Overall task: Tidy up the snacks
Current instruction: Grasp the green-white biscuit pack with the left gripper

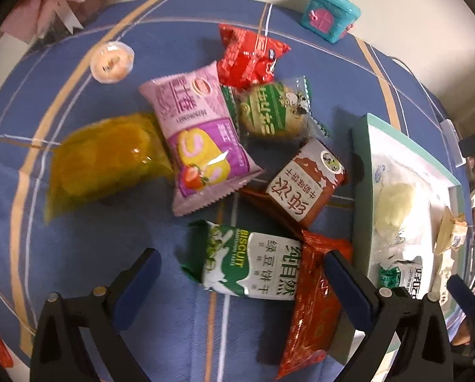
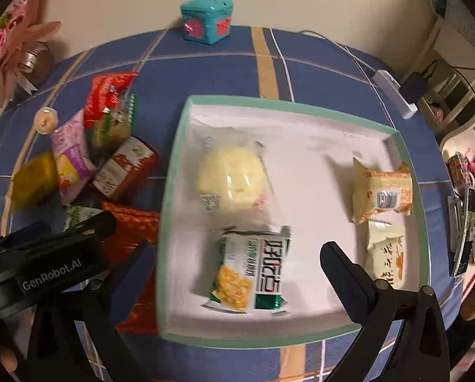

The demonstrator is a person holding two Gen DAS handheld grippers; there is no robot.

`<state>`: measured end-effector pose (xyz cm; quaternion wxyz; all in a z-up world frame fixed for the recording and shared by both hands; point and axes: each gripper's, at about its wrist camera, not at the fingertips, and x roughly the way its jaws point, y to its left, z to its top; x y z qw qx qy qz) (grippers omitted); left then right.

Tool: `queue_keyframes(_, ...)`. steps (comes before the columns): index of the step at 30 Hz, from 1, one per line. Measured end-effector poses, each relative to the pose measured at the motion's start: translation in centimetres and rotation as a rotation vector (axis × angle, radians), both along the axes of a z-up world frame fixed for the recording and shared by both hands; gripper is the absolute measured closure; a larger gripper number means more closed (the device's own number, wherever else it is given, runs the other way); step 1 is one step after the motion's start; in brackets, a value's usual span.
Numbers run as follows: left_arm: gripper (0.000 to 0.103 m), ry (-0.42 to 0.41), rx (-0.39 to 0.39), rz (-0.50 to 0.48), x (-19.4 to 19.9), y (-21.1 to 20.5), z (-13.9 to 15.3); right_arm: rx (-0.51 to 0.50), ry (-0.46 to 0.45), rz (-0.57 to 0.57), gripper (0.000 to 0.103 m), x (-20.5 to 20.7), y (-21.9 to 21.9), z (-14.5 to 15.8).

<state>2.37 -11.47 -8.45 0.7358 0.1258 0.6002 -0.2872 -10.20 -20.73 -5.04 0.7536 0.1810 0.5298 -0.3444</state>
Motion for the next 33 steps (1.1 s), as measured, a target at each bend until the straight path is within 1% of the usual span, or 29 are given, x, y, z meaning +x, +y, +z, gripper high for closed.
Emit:
queue_keyframes(5,0.000,0.021,-0.002,0.014,-0.3,-0.4,-1.1,-0.041,0.037,-0.029,0.000,-0.6,-0.5,0.5)
queue_keyframes(7,0.000,0.012,0.008,0.016,-0.6,-0.5,-1.3,-0.038,0.013,-0.042,0.000,-1.0,-0.7,0.9)
queue_keyframes(9,0.000,0.027,0.011,0.036,-0.5,-0.4,-1.6,-0.027,0.000,-0.049,0.000,-1.2,-1.0,1.1)
queue_keyframes(12,0.000,0.034,0.019,0.066,-0.1,1.2,-1.9,-0.027,0.006,-0.056,0.000,-1.3,-1.0,1.1)
queue_keyframes(14,0.000,0.015,0.045,0.078,0.1,1.6,-1.9,-0.018,0.006,-0.058,0.000,-1.3,-1.2,1.0)
queue_keyframes(17,0.000,-0.045,0.151,0.106,0.5,2.6,-2.4,-0.007,0.000,-0.056,0.000,-1.3,-1.0,0.9)
queue_keyframes(20,0.000,-0.010,0.180,0.144,1.1,4.1,-3.4,-0.002,-0.006,-0.050,0.000,-1.1,-0.8,1.0)
queue_keyframes(21,0.000,0.000,0.174,0.158,1.3,4.5,-3.6,0.001,-0.008,-0.048,0.000,-1.0,-0.6,1.0)
queue_keyframes(27,0.000,-0.004,0.188,0.228,2.3,6.9,-3.4,0.038,-0.048,0.021,0.000,0.4,1.1,1.1)
queue_keyframes(29,0.005,0.015,0.169,0.253,2.5,7.6,-3.5,0.063,-0.077,0.055,0.000,1.0,1.9,1.1)
queue_keyframes(30,0.006,0.022,0.161,0.263,2.7,8.0,-3.5,0.075,-0.095,0.075,0.000,1.3,2.3,1.2)
queue_keyframes(33,0.014,0.026,0.145,0.287,3.2,9.1,-3.3,0.103,-0.135,0.146,0.001,2.5,3.9,1.1)
